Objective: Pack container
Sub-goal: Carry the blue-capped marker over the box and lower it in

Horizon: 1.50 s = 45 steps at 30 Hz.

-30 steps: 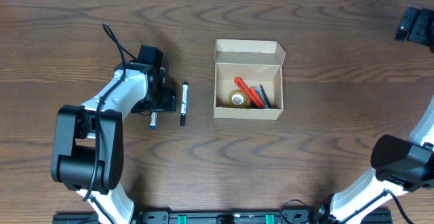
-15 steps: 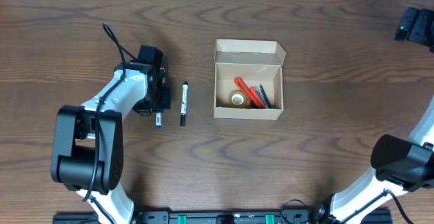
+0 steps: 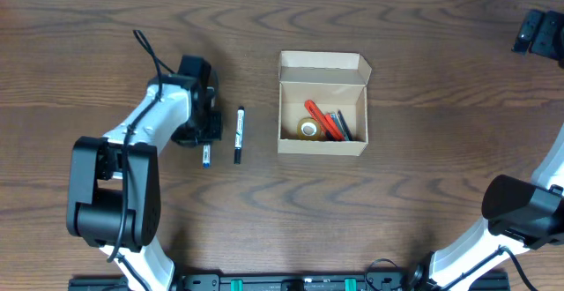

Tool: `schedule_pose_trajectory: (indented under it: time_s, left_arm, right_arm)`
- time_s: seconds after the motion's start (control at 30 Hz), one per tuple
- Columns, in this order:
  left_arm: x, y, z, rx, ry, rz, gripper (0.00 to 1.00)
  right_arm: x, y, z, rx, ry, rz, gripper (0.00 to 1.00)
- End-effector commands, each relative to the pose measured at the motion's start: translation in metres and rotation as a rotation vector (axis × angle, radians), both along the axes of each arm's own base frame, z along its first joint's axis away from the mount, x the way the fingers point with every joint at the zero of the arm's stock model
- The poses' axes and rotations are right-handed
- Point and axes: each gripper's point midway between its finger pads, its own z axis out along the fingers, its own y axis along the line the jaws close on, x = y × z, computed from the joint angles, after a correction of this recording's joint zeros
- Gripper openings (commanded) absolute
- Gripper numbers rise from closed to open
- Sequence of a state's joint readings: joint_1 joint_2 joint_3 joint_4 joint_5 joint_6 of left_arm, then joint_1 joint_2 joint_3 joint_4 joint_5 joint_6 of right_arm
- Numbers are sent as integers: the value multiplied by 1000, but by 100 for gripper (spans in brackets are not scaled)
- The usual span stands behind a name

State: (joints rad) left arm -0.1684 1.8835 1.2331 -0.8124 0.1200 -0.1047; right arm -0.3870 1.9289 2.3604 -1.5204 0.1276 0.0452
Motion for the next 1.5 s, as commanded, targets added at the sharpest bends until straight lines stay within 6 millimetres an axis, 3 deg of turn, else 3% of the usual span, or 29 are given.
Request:
schedule_pose_trajectory:
  time_s: [0.0,0.17,0.3,0.43,0.57,0.8,0.93,1.2,1.47]
  left_arm:
    - [36,-19,39,-56,-99,-20,6]
    - [71,-55,111,-84,-245,-140,6]
    - [84,-94,163,-115,-367,-249,6]
    - [74,-136,184,-166,-404,-339,6]
    - [48,-181,182,-245,-370,-444,6]
    - [17,-226,181,-312,-349,-597,6]
    - [14,-233,169,-305,-320,-624,6]
    - [5,-245,122,-349,-173,-674,6]
    - [1,-251,95,-372,-106,-713,6]
  right_arm:
    - [-1,-1,1,2,-7,-15,99]
    - [-1,-1,1,2,-7,-15,99]
    - [-1,-1,1,2,-7,-15,99]
    - [-1,-1,1,2,-7,-15,99]
    - [-1,-1,1,2,-7,-15,99]
    - [-1,-1,1,2,-7,-15,99]
    - [-1,-1,1,2,-7,-15,99]
    - [-1,-1,1,2,-7,-15,99]
    - [-1,-1,1,2,-7,-15,99]
